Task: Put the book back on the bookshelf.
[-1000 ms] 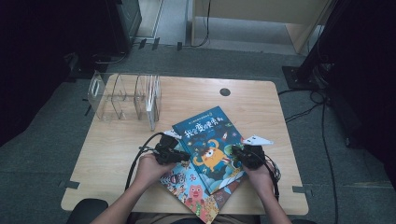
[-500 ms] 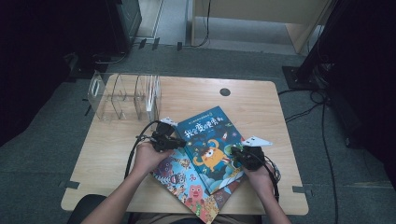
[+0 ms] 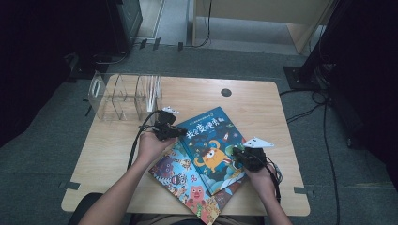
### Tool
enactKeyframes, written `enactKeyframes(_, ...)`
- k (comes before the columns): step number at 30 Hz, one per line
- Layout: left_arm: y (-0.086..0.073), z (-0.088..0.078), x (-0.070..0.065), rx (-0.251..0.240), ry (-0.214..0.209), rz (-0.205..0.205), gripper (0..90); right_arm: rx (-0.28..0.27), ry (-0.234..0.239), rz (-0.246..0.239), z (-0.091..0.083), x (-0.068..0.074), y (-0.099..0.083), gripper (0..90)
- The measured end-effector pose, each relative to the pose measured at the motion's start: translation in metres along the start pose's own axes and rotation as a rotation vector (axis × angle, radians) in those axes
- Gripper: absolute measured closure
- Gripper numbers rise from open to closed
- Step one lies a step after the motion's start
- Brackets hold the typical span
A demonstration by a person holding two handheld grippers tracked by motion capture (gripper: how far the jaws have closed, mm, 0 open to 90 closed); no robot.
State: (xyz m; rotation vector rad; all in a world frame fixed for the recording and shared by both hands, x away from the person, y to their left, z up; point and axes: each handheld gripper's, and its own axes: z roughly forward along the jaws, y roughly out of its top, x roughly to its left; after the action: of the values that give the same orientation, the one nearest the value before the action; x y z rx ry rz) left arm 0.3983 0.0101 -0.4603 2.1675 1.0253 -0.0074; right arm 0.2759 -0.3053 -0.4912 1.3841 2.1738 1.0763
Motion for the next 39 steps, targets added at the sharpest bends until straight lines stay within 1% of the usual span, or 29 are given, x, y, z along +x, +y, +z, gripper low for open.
enactKeyframes(4, 0.005, 0.004, 0.003, 0.002, 0.005, 0.005, 83.7, 0.001, -0.002, 0.005, -0.001, -0.001, 0.000, 90.0)
enactKeyframes(8, 0.010, 0.009, 0.006, -0.009, 0.023, -0.004, 84.2, -0.001, -0.002, 0.005, -0.001, -0.001, 0.000, 90.0)
enactKeyframes(9, 0.011, 0.010, 0.006, -0.021, 0.028, -0.006, 83.9, -0.001, -0.002, 0.005, -0.001, -0.001, 0.000, 90.0)
enactKeyframes(11, 0.013, 0.012, 0.009, -0.031, 0.031, -0.021, 83.5, -0.003, -0.004, 0.004, 0.000, 0.000, -0.001, 90.0)
enactKeyframes(12, 0.013, 0.013, 0.010, -0.031, 0.041, -0.022, 83.5, -0.003, -0.004, 0.004, 0.000, 0.000, -0.001, 90.0)
enactKeyframes(15, 0.014, 0.018, 0.011, -0.014, 0.065, -0.006, 83.8, -0.003, -0.003, 0.004, 0.000, -0.001, -0.001, 90.0)
enactKeyframes(17, 0.015, 0.019, 0.010, -0.021, 0.074, -0.007, 83.9, -0.002, -0.003, 0.004, 0.000, -0.001, -0.001, 90.0)
enactKeyframes(19, 0.018, 0.020, 0.009, -0.022, 0.088, 0.001, 84.7, -0.003, -0.004, 0.004, 0.000, -0.001, -0.001, 90.0)
enactKeyframes(21, 0.019, 0.022, 0.010, -0.026, 0.098, -0.009, 85.0, -0.004, -0.004, 0.003, 0.000, -0.001, -0.001, 90.0)
enactKeyframes(24, 0.020, 0.024, 0.013, -0.022, 0.118, -0.012, 85.6, -0.005, -0.004, 0.004, 0.000, -0.001, -0.001, 90.0)
enactKeyframes(27, 0.020, 0.026, 0.015, -0.016, 0.128, -0.004, 85.5, -0.003, -0.003, 0.003, -0.001, -0.001, -0.001, 90.0)
enactKeyframes(32, 0.020, 0.027, 0.018, -0.017, 0.151, -0.006, 85.0, -0.007, -0.004, 0.003, 0.000, -0.001, -0.001, 90.0)
enactKeyframes(35, 0.020, 0.026, 0.018, -0.017, 0.169, -0.002, 84.3, -0.007, -0.006, 0.005, 0.000, 0.000, -0.001, 90.0)
enactKeyframes(39, 0.020, 0.027, 0.019, -0.020, 0.198, -0.009, 82.8, -0.006, -0.007, 0.005, -0.001, 0.000, -0.002, 90.0)
